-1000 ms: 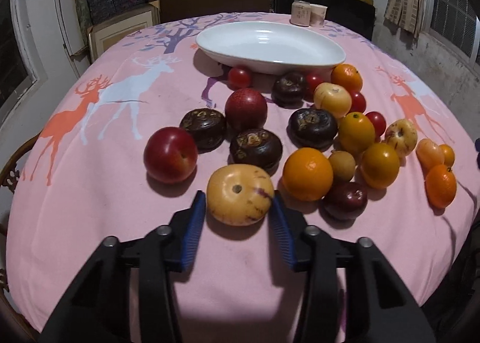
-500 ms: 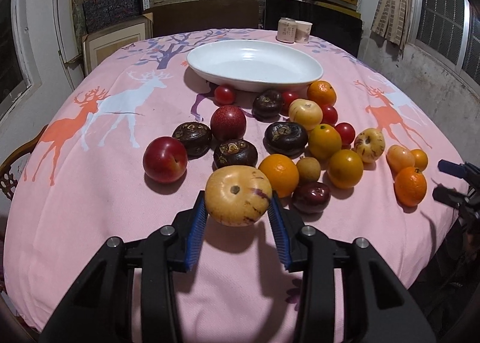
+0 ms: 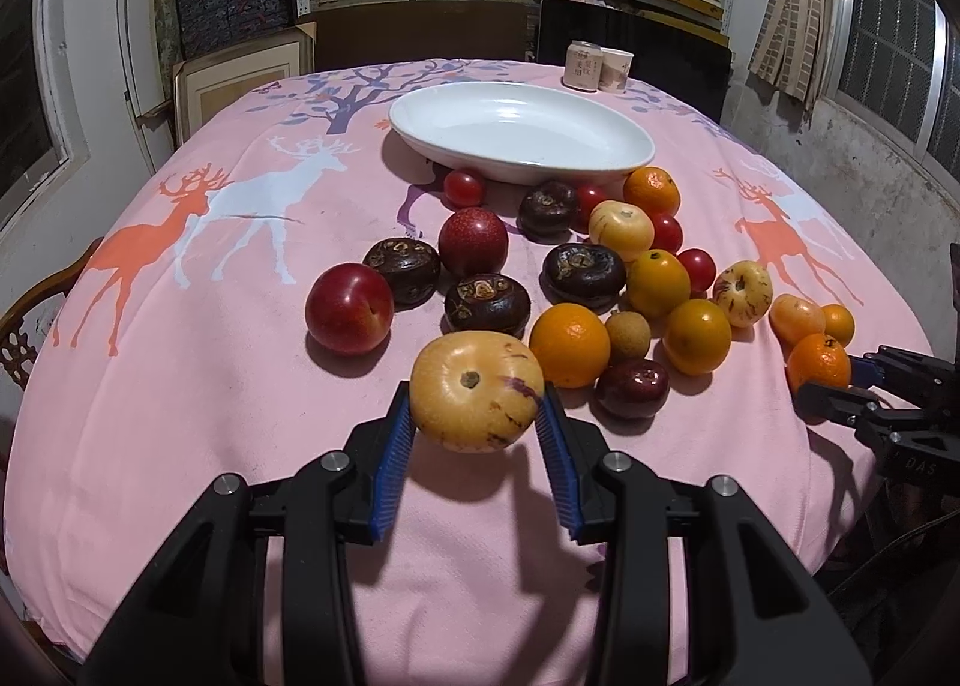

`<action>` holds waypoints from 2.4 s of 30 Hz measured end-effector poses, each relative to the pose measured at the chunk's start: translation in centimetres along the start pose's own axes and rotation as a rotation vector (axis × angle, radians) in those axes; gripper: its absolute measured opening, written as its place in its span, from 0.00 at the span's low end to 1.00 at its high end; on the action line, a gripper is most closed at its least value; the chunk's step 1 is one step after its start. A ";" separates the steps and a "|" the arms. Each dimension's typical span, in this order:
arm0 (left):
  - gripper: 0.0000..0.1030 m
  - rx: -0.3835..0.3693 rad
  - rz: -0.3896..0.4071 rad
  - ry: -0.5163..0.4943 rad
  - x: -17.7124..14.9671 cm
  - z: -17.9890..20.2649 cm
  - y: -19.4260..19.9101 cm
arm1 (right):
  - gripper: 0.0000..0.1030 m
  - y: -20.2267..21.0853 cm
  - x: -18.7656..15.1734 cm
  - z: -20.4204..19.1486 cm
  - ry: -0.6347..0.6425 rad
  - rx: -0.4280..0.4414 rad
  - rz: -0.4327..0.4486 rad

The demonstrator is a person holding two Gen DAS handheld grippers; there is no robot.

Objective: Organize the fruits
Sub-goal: 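Carry the pear and tangerine to the white plate and release both, then grasp the red apple with the left tool while the right tool grasps an orange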

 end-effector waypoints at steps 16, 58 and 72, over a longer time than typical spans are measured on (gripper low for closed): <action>0.39 -0.063 0.057 -0.013 11.3 0.9 -2.5 | 0.43 0.6 15.1 2.6 0.059 -0.019 0.181; 0.86 0.060 -0.091 -0.049 4.2 -5.2 -2.8 | 0.81 1.8 7.3 6.0 -0.070 -0.145 0.159; 0.39 -0.012 -0.044 -0.015 4.1 -4.9 -4.8 | 0.81 2.8 2.0 6.8 -0.040 -0.210 0.094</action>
Point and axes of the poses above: each gripper's, at about its wrist camera, not at the fingertips, and y roughly against the way its jaws point, z to its right, x to its top, the point moved 5 cm from there along -y, roughly the way its jaws point, and after that the axes turned 6 degrees about y, right-handed, at the moved point
